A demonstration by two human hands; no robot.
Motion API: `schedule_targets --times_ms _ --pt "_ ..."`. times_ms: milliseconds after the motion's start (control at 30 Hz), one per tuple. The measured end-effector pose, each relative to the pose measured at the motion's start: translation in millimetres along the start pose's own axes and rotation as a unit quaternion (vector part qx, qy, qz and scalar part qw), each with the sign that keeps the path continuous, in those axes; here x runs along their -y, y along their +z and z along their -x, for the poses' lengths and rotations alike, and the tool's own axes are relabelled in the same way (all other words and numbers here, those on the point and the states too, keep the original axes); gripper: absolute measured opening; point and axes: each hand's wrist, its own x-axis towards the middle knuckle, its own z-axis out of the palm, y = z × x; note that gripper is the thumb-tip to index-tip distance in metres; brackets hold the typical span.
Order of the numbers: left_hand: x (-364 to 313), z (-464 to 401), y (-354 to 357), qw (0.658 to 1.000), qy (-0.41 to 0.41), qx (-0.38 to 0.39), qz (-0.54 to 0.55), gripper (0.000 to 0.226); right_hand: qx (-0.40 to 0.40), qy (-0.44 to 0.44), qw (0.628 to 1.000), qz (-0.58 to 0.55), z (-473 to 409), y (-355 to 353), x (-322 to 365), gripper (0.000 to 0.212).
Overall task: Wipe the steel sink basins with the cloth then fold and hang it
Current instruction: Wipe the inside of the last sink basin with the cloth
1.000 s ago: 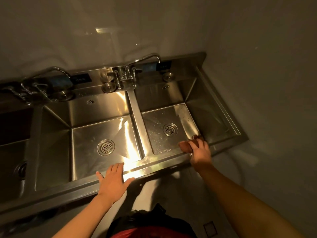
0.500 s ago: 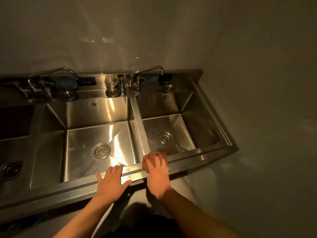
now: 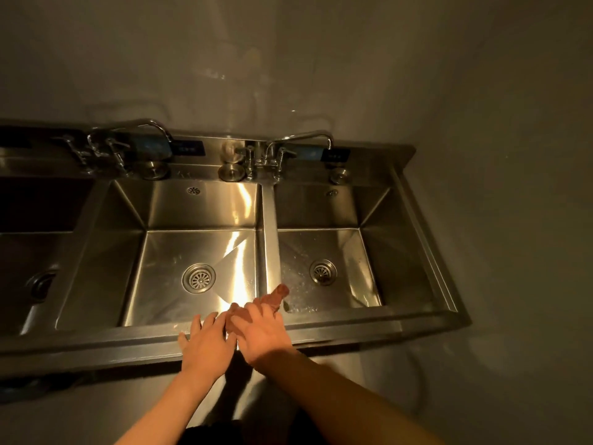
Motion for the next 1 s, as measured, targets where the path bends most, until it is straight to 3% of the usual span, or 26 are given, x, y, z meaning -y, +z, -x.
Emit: schedule_targets --times_ms 200,367,467,600,1000 --pt "-65.3 10.2 35.8 0.999 -0.029 -0.001 -0.023 0.061 -0.021 -0.073 0.997 0.009 23.8 -2.6 -92.2 0.043" --pt "-143.1 16.5 61.1 1.000 -0.022 -0.008 0.001 0.050 -0.041 -0.046 0.998 -0.003 57.0 -2.5 -173.9 0.045" --pt "-187.1 13.8 79.3 0.999 0.037 -0.005 -0.028 0.046 -0.045 -0.021 0.999 -0.015 78.6 -5.9 -221.5 0.046" --pt "-240.0 4.6 103.8 0.990 0.127 0.003 -0.054 0.051 -0.062 0.037 0.997 -0.023 110.9 -13.5 -277.6 0.046" --pt "-331.8 -12.4 142.0 0.955 0.252 0.081 -0.132 0.062 -0.051 0.271 0.959 -0.063 165.7 -31.6 -389.1 0.051"
